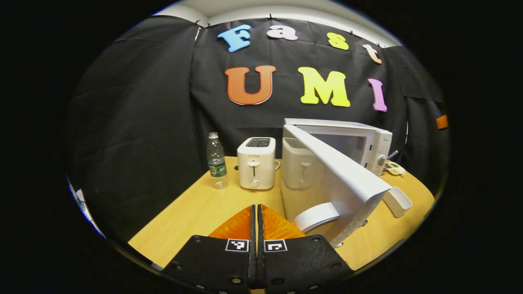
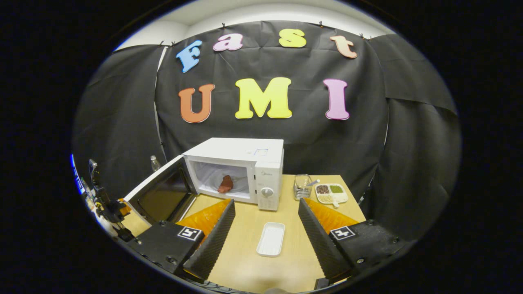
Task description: Open the microwave oven with the left hand, put the food in, and close the microwave oven.
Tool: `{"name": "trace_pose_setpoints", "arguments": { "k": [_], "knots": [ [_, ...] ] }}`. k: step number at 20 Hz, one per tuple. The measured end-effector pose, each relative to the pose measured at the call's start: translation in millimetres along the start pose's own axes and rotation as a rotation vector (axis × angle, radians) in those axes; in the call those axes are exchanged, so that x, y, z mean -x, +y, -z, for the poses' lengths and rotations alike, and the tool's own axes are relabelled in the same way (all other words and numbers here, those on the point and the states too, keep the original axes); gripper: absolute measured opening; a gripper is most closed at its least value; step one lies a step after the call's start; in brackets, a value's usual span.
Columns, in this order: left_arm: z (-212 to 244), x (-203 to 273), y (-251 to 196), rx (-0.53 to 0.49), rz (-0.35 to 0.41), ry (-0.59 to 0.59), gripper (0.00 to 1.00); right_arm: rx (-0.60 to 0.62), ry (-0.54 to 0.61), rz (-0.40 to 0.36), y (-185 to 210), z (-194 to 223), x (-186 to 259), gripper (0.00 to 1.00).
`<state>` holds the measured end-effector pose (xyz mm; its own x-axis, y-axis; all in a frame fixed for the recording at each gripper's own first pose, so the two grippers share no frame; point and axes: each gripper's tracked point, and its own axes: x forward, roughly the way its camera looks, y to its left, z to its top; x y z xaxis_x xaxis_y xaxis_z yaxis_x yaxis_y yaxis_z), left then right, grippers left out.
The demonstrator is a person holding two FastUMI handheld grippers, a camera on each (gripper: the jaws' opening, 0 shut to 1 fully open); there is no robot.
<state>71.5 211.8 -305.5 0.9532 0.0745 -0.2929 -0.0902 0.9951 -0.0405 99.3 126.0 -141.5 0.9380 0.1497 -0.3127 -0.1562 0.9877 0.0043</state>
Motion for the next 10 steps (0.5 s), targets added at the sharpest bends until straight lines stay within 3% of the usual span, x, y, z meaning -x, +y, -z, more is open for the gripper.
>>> {"name": "trace_pose_setpoints", "arguments": {
  "k": [8, 9, 10],
  "knots": [
    [-4, -14, -107, 0.000, 0.207, 0.000, 0.00, -0.015, 0.000, 0.019, -9, -1, 2, 0.99],
    [-7, -17, -116, -0.010, 0.223, -0.002, 0.00, -0.015, 0.004, 0.028, -13, 0, 3, 0.92],
    [-9, -19, -125, -0.015, 0.243, -0.002, 0.00, -0.017, 0.004, 0.034, -16, -1, 4, 0.92]
  ]
}}
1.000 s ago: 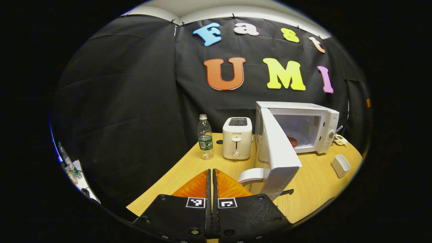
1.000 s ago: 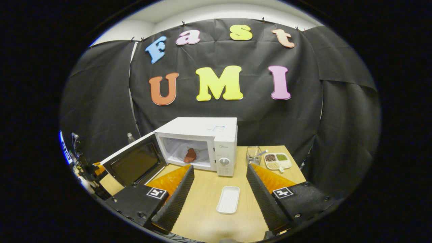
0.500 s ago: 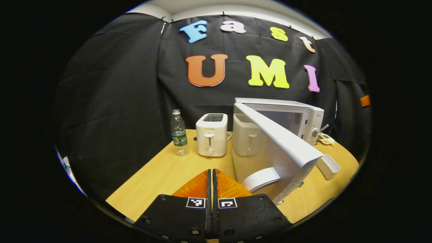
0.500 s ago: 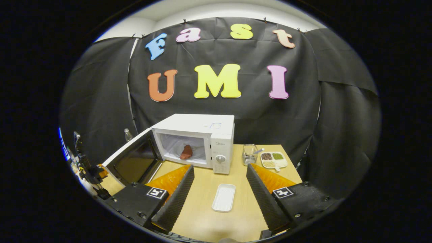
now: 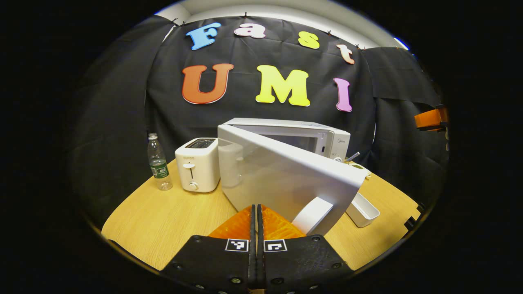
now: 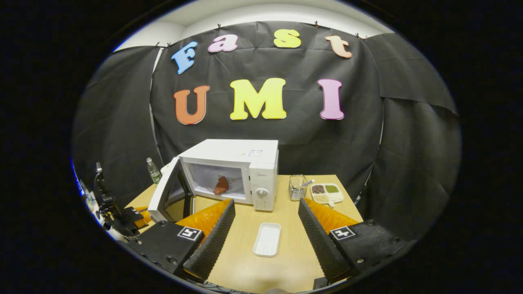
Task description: Open the microwave oven with the left hand, put the food in, and close the microwave oven.
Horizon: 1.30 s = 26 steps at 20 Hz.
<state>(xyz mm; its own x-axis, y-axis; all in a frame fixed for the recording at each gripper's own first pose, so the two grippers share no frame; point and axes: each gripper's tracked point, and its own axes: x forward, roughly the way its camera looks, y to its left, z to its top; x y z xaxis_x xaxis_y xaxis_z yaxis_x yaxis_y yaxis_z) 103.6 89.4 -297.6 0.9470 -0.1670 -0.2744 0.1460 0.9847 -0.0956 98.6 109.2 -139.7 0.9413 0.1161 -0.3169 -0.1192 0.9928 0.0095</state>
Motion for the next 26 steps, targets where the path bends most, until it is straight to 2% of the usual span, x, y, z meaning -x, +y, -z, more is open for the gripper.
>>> {"name": "trace_pose_setpoints", "arguments": {
  "k": [1, 2, 5, 6, 7, 8, 9, 11, 12, 13, 14, 15, 16, 19, 20, 21, 22, 24, 25, 26],
  "knots": [
    [-1, -4, -8, -0.001, 0.019, -0.002, 0.00, -0.002, 0.003, 0.007, -3, 2, 0, 0.92],
    [-2, -7, -15, -0.005, 0.038, -0.002, 0.00, -0.003, 0.007, 0.012, -6, 2, 0, 0.99],
    [-6, -21, -35, -0.016, 0.085, 0.000, 0.00, -0.016, 0.016, 0.036, -17, 5, 1, 0.99],
    [-8, -24, -40, -0.024, 0.093, 0.000, 0.10, -0.019, 0.017, 0.042, -20, 5, 1, 0.99],
    [-9, -27, -46, -0.028, 0.107, 0.000, 0.00, -0.020, 0.020, 0.048, -23, 6, 1, 0.99],
    [-11, -31, -52, -0.032, 0.122, -0.002, 0.10, -0.019, 0.022, 0.054, -27, 7, 1, 0.92],
    [-11, -35, -56, -0.037, 0.132, -0.001, 0.00, -0.020, 0.025, 0.056, -29, 7, 0, 0.92],
    [-12, -43, -65, -0.050, 0.149, 0.001, 0.00, -0.025, 0.031, 0.059, -31, 8, -2, 0.92],
    [-12, -46, -70, -0.054, 0.159, 0.001, 0.00, -0.030, 0.037, 0.059, -32, 9, -3, 0.99],
    [-12, -50, -75, -0.058, 0.169, 0.004, 0.00, -0.037, 0.048, 0.055, -32, 11, -5, 0.92],
    [-13, -54, -80, -0.064, 0.177, 0.004, 0.00, -0.046, 0.054, 0.051, -32, 12, -6, 0.92],
    [-14, -58, -84, -0.072, 0.184, 0.004, 0.00, -0.049, 0.056, 0.051, -32, 12, -6, 0.99],
    [-14, -62, -88, -0.077, 0.191, 0.005, 0.00, -0.049, 0.056, 0.052, -35, 10, -7, 0.92],
    [-14, -77, -99, -0.080, 0.205, 0.009, 0.00, -0.044, 0.065, 0.060, -42, 11, -10, 0.92],
    [-15, -82, -103, -0.088, 0.209, 0.010, 0.10, -0.038, 0.069, 0.065, -45, 11, -11, 0.92],
    [-16, -87, -107, -0.098, 0.215, 0.008, 0.10, -0.033, 0.068, 0.068, -47, 10, -13, 0.92],
    [-17, -93, -110, -0.103, 0.219, 0.008, 0.10, -0.029, 0.072, 0.071, -50, 10, -14, 0.99],
    [-19, -104, -116, -0.103, 0.222, 0.007, 0.10, -0.032, 0.077, 0.077, -56, 12, -16, 0.99],
    [-21, -111, -120, -0.104, 0.225, 0.006, 0.00, -0.034, 0.080, 0.080, -58, 13, -18, 0.99],
    [-21, -117, -123, -0.105, 0.226, 0.006, 0.10, -0.038, 0.084, 0.079, -60, 13, -20, 0.99]
  ]
}}
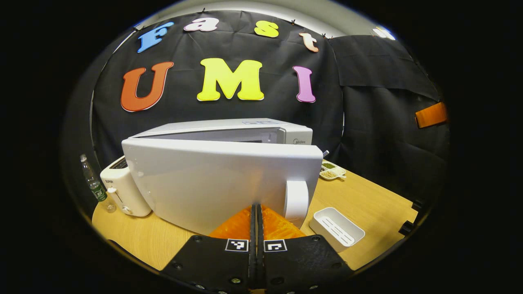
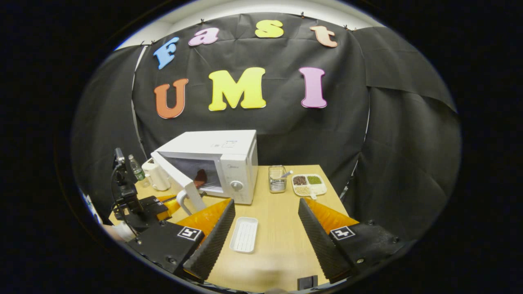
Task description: Open the microwave oven with the left hand, put the food in, and close the microwave oven.
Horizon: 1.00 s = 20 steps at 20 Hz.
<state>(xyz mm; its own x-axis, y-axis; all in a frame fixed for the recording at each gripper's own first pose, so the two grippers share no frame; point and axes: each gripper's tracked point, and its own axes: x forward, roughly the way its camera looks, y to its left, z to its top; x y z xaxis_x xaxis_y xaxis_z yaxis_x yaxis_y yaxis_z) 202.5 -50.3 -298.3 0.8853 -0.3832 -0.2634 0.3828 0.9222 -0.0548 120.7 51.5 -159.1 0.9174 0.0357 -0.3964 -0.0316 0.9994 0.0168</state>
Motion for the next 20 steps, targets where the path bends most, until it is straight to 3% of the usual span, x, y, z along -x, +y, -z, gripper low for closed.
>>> {"name": "trace_pose_setpoints", "arguments": {
  "k": [1, 2, 3, 4, 5, 6, 14, 20],
  "knots": [
    [-2, -8, -2, -0.001, -0.001, -0.004, 0.00, 0.000, 0.004, 0.001, -1, 1, -3, 0.99],
    [-3, -15, -4, 0.003, -0.002, -0.005, 0.10, 0.003, 0.008, 0.003, -3, 1, -4, 0.99],
    [-6, -23, -6, 0.010, -0.002, -0.008, 0.00, 0.005, 0.011, 0.004, -6, 0, -7, 0.99],
    [-8, -31, -7, 0.017, -0.007, -0.013, 0.10, 0.007, 0.016, 0.004, -8, 0, -9, 0.99],
    [-10, -38, -8, 0.025, -0.009, -0.014, 0.10, 0.007, 0.017, 0.006, -11, -1, -11, 0.99],
    [-11, -47, -10, 0.032, -0.011, -0.012, 0.00, 0.009, 0.016, 0.009, -14, -3, -14, 0.99],
    [-24, -101, -1, 0.036, -0.055, -0.022, 0.00, 0.020, 0.037, -0.004, -17, -9, -37, 0.99],
    [-28, -116, -3, 0.037, -0.075, -0.027, 0.00, 0.007, 0.055, -0.003, -22, -4, -49, 0.99]
  ]
}}
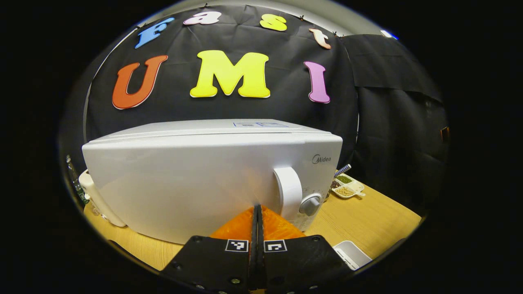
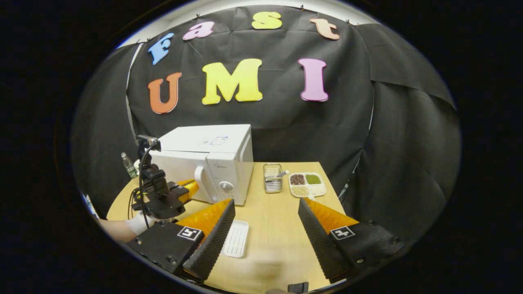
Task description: Open the microwave oven with the left hand, put the food in, and close the microwave oven.
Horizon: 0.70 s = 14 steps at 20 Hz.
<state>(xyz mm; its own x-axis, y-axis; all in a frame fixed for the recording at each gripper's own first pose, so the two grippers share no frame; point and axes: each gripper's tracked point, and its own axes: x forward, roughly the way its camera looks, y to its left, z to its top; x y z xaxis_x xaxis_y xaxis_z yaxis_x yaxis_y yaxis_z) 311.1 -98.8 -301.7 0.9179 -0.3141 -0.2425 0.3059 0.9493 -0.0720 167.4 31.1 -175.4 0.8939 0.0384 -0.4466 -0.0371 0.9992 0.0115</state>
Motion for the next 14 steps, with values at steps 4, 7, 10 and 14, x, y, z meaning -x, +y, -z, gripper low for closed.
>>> {"name": "trace_pose_setpoints", "arguments": {
  "k": [4, 7, 10, 14],
  "knots": [
    [5, 3, 7, 0.021, -0.017, 0.028, 0.00, 0.005, -0.009, -0.008, 2, -1, 3, 0.92],
    [6, 22, 19, 0.036, -0.049, 0.035, 0.00, -0.003, -0.010, -0.004, 0, 3, 6, 0.99],
    [20, 55, 37, -0.007, -0.116, 0.088, 0.00, -0.009, -0.013, -0.001, 4, 5, 7, 0.99],
    [31, 96, 56, -0.064, -0.168, 0.106, 0.95, -0.004, -0.014, -0.025, 22, 13, 14, 0.92]
  ]
}}
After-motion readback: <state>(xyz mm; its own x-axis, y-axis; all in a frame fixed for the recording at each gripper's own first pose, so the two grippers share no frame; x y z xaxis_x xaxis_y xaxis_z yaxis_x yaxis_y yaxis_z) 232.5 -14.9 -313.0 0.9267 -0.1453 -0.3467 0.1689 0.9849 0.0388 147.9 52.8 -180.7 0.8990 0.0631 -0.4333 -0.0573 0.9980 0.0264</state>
